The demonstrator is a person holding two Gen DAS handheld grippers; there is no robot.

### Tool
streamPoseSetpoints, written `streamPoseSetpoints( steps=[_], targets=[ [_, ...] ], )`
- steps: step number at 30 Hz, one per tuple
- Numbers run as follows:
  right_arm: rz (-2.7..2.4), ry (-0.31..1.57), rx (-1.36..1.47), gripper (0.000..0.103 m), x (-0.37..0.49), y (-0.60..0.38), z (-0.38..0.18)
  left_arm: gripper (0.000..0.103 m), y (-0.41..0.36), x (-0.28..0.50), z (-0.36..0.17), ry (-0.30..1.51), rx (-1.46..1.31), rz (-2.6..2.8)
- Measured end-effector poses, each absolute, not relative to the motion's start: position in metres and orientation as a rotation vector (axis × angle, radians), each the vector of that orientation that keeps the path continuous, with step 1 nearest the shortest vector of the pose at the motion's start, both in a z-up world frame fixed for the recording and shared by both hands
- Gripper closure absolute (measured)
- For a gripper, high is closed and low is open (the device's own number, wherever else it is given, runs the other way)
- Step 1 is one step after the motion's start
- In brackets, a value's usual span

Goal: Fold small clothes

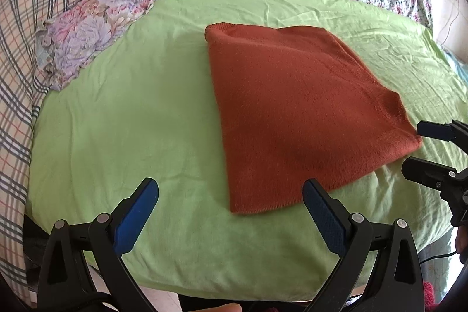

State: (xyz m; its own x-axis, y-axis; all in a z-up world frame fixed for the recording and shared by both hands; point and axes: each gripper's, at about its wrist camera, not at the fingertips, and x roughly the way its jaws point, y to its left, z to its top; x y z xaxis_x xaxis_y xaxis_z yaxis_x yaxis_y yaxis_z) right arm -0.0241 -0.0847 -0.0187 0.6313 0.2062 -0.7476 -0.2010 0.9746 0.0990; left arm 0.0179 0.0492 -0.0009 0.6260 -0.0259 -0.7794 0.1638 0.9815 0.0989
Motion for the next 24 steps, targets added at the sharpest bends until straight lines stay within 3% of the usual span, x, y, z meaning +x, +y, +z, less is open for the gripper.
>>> streamPoseSetpoints(
  steps=[24],
  targets=[
    [0.23, 0.884, -0.013, 0.004, 0.019, -0.086, -0.009, 0.003, 0.041, 0.057, 0.007, 0.885, 0.18, -0.066]
  ],
)
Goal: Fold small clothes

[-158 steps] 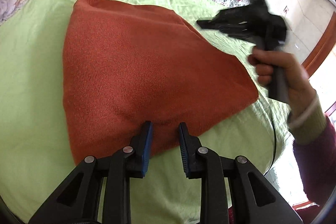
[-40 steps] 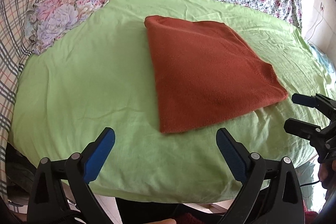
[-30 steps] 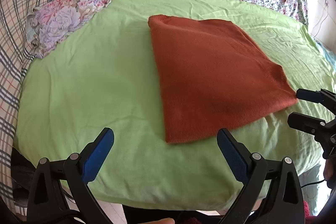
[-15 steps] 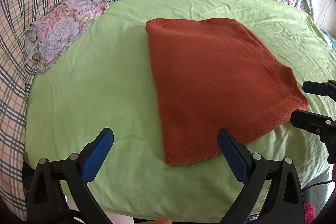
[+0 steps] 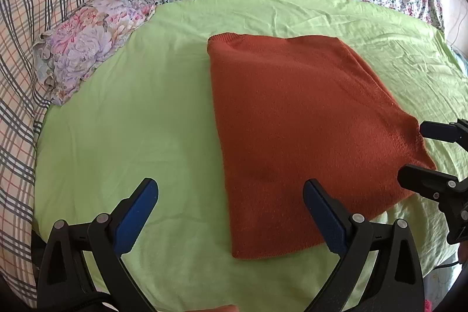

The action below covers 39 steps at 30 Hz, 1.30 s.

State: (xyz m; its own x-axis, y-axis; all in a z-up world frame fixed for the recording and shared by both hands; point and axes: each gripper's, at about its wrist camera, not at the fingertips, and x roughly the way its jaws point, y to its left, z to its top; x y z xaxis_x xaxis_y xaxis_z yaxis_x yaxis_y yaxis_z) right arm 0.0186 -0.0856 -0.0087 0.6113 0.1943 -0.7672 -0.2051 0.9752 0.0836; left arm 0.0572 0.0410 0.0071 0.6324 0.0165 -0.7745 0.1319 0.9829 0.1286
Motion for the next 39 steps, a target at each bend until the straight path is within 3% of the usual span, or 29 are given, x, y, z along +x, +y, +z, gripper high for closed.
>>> streamPoseSetpoints(
  steps=[39],
  targets=[
    [0.237, 0.881, 0.03, 0.004, 0.016, -0.08, -0.009, 0.003, 0.04, 0.043, 0.012, 0.86, 0.131, -0.078]
  ],
)
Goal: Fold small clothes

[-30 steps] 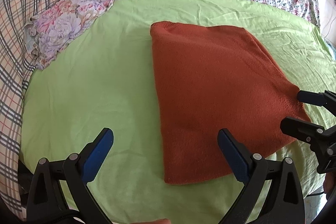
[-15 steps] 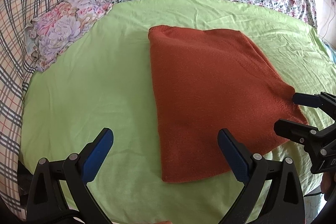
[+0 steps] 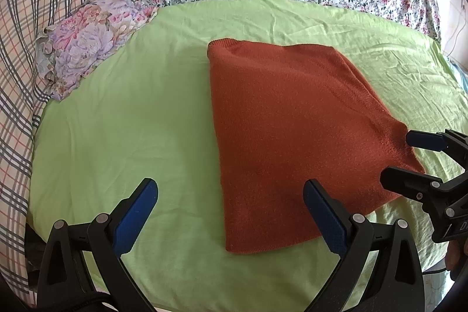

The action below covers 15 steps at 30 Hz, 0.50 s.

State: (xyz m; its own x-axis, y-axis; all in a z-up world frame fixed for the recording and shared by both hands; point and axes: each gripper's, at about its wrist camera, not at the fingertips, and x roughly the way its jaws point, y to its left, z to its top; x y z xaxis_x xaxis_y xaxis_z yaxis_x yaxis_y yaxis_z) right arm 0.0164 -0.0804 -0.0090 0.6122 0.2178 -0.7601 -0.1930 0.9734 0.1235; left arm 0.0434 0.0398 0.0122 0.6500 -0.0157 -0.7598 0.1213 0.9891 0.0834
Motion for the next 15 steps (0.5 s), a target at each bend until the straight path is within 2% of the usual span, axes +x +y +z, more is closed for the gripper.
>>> streamPoseSetpoints(
  steps=[15],
  targets=[
    [0.238, 0.88, 0.035, 0.004, 0.0156, -0.0772, -0.0063, 0.003, 0.0374, 0.0438, 0.0131, 0.853, 0.139, -0.083]
  ],
)
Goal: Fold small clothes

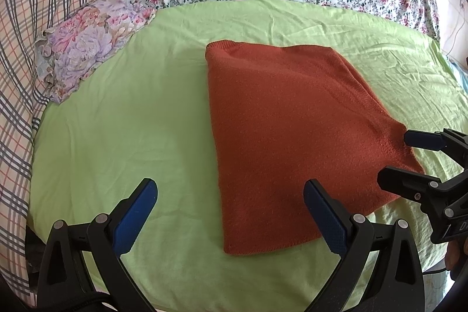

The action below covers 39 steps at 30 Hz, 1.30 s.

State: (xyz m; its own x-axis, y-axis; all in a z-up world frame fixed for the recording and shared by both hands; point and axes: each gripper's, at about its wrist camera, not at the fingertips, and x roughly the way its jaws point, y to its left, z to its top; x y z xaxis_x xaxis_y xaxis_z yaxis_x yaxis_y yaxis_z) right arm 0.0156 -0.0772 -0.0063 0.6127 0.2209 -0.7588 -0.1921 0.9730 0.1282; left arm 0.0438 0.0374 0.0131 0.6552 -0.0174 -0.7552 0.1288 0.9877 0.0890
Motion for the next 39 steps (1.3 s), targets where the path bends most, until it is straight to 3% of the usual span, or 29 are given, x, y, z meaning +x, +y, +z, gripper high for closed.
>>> streamPoseSetpoints(
  steps=[39],
  targets=[
    [0.243, 0.88, 0.04, 0.004, 0.0193, -0.0763, -0.0062, 0.002, 0.0329, 0.0475, 0.0115, 0.857, 0.143, -0.089]
  ],
)
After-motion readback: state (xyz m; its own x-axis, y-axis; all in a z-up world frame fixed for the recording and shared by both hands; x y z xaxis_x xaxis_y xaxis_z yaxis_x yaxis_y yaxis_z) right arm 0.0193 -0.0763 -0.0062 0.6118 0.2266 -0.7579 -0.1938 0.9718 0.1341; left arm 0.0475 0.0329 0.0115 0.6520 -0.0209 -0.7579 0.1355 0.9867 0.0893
